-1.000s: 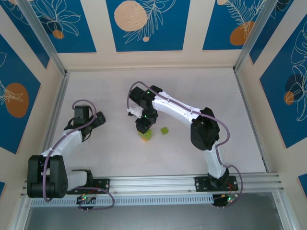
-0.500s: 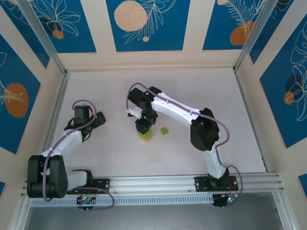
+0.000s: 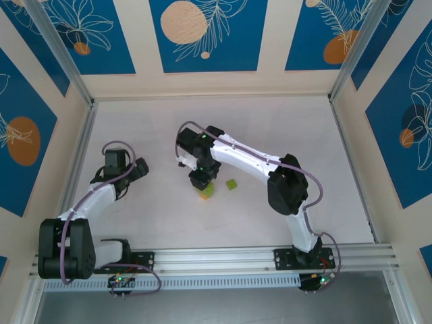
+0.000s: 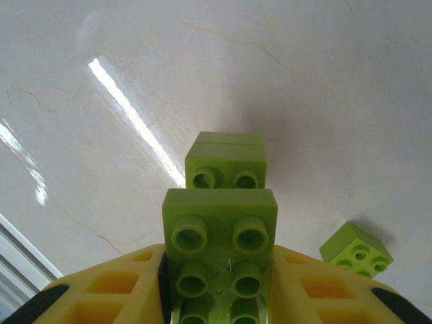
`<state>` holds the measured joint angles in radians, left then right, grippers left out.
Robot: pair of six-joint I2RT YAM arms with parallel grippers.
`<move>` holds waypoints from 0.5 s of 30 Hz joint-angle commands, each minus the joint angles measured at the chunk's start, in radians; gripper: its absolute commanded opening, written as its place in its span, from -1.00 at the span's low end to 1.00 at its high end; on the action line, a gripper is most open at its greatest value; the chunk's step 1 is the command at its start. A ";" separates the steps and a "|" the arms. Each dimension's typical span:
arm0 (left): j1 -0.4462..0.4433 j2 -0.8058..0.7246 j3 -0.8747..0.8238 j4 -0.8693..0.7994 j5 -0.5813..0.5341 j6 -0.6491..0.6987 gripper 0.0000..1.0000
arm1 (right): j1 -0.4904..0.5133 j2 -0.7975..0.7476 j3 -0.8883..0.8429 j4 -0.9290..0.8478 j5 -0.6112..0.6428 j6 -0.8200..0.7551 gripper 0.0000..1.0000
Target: Assemble a carrot with lego
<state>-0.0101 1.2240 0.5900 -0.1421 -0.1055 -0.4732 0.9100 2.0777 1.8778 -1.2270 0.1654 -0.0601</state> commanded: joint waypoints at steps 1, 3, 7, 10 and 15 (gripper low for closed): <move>0.016 -0.011 -0.014 0.004 -0.001 -0.012 0.94 | 0.024 0.095 -0.079 -0.094 0.002 0.015 -0.26; 0.017 -0.011 -0.013 0.006 -0.002 -0.012 0.94 | 0.033 0.099 -0.083 -0.095 0.002 0.017 -0.26; 0.017 -0.009 -0.012 0.006 -0.002 -0.011 0.94 | 0.049 0.107 -0.096 -0.096 0.022 0.022 -0.26; 0.017 -0.009 -0.013 0.006 -0.001 -0.013 0.94 | 0.053 0.108 -0.101 -0.098 0.033 0.026 -0.26; 0.017 -0.010 -0.013 0.004 -0.002 -0.012 0.94 | 0.052 0.094 -0.075 -0.101 0.039 0.029 -0.27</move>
<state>-0.0101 1.2240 0.5896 -0.1421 -0.1055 -0.4732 0.9409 2.0758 1.8713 -1.2217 0.2379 -0.0448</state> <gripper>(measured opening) 0.970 0.370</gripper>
